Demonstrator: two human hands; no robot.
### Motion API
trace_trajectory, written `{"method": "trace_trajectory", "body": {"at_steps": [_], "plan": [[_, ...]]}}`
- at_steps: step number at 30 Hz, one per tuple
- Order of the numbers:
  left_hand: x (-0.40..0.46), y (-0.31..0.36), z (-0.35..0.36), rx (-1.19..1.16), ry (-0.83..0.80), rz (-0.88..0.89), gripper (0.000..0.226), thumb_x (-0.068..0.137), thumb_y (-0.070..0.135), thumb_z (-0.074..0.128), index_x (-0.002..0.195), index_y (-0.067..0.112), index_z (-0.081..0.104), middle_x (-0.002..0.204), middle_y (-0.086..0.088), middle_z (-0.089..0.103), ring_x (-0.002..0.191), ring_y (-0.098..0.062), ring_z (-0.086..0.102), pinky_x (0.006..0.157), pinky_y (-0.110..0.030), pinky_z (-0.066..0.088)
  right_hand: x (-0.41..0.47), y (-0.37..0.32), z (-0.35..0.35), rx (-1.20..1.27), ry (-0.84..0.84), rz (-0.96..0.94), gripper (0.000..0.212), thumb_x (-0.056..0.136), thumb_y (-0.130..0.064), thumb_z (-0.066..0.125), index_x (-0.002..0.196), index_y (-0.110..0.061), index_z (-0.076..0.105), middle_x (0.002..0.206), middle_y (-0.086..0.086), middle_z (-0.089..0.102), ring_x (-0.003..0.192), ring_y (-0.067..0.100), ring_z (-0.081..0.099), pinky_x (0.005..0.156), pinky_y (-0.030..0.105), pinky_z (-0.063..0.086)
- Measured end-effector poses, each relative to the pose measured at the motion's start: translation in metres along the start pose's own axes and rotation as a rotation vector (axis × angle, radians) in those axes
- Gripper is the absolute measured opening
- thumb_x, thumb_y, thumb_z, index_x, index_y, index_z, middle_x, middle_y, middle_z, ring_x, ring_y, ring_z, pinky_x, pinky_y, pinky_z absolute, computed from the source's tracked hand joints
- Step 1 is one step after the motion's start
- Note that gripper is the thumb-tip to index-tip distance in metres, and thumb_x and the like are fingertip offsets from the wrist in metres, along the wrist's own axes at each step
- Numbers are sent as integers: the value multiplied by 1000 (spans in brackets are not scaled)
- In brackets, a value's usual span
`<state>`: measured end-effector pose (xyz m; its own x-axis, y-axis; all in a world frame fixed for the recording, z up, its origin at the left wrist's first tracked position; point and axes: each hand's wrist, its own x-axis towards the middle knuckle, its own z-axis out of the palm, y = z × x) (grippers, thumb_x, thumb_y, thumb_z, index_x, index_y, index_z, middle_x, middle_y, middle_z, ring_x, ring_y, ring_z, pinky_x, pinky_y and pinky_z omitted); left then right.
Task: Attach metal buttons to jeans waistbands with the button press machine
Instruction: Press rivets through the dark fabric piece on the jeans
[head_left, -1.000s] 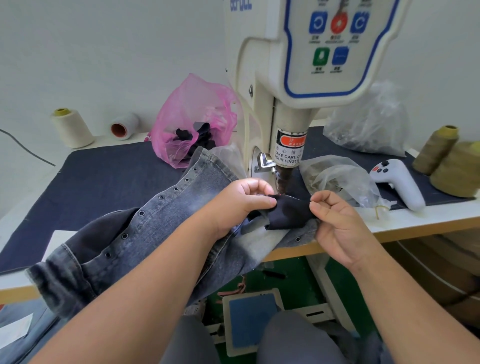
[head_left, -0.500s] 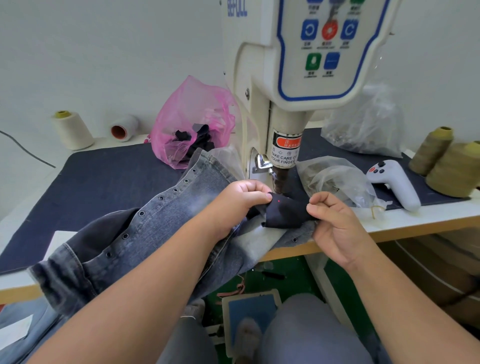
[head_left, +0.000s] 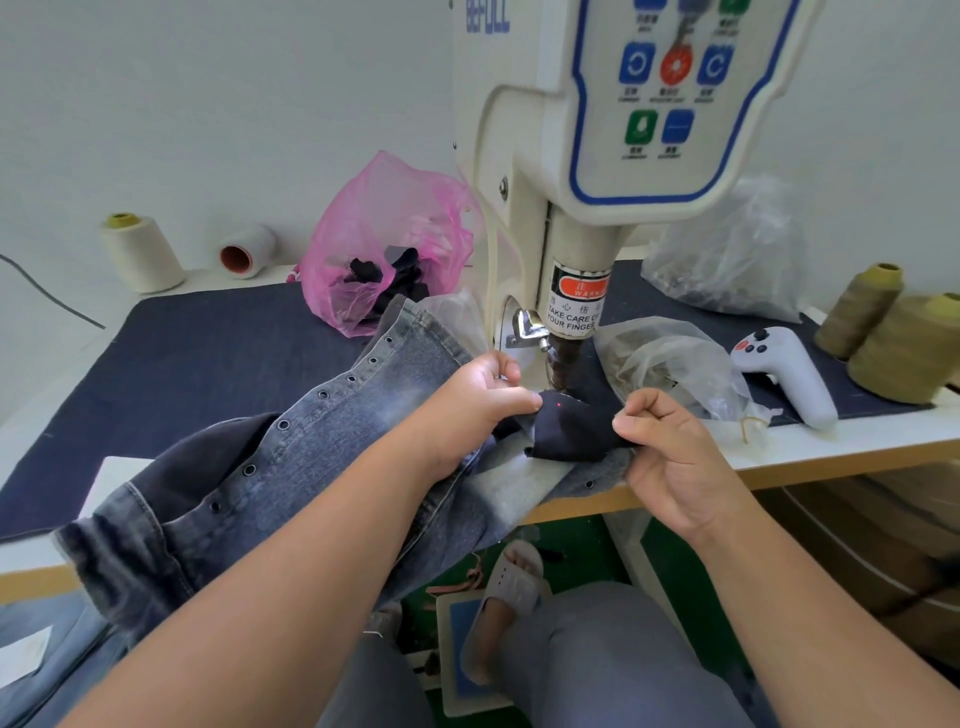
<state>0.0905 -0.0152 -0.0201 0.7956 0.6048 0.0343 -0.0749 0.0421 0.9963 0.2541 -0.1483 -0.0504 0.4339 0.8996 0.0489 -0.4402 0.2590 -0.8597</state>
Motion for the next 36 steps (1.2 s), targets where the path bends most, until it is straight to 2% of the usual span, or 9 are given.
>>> {"method": "trace_trajectory", "body": {"at_steps": [3,7,12,19,24,30,36], "plan": [[0,-1,-1,5,-2,1,29,74,14,65,87,17,40,57,10,55,55,-4,54,55,-13,43,-1,-1,1,3,1,-2,18,67,1,63,71,-16,57,63,2,55,68,17,53,72,32,46],[0,-3,-3,-10,-44,14,28,87,1,61,89,16,37,55,11,60,55,-2,59,57,-11,45,-2,-1,0,11,-6,-4,19,69,2,61,69,-16,58,62,1,55,67,16,53,71,30,47],[-1,-2,-2,-38,-39,17,29,76,11,64,90,16,38,57,10,59,57,-3,59,60,-13,47,-2,-1,-1,39,-20,-5,21,70,3,61,67,-18,60,61,0,56,65,14,55,67,26,51],[1,-4,-3,-66,-55,19,33,76,9,66,92,15,38,58,9,58,59,-5,60,60,-14,48,-3,-2,-2,70,-4,3,22,70,4,60,68,-18,60,61,-2,58,66,14,55,78,30,47],[1,-4,-2,-82,-42,26,33,75,8,66,91,16,38,62,5,60,60,-7,60,59,-16,48,-3,-2,-1,79,0,-3,22,72,5,58,71,-17,56,59,-3,56,63,12,55,71,26,52],[0,-5,-3,-81,-52,37,34,77,9,66,91,16,37,64,5,64,63,-7,62,62,-15,49,-2,-2,0,81,10,0,22,70,4,59,67,-18,59,65,2,55,66,15,56,69,27,53],[-1,-5,-4,-97,-89,45,33,80,6,64,92,15,35,65,5,67,64,-7,65,63,-16,50,-2,-2,-3,69,-27,-9,24,72,6,58,68,-18,60,62,-1,58,63,12,57,68,24,54]]}}
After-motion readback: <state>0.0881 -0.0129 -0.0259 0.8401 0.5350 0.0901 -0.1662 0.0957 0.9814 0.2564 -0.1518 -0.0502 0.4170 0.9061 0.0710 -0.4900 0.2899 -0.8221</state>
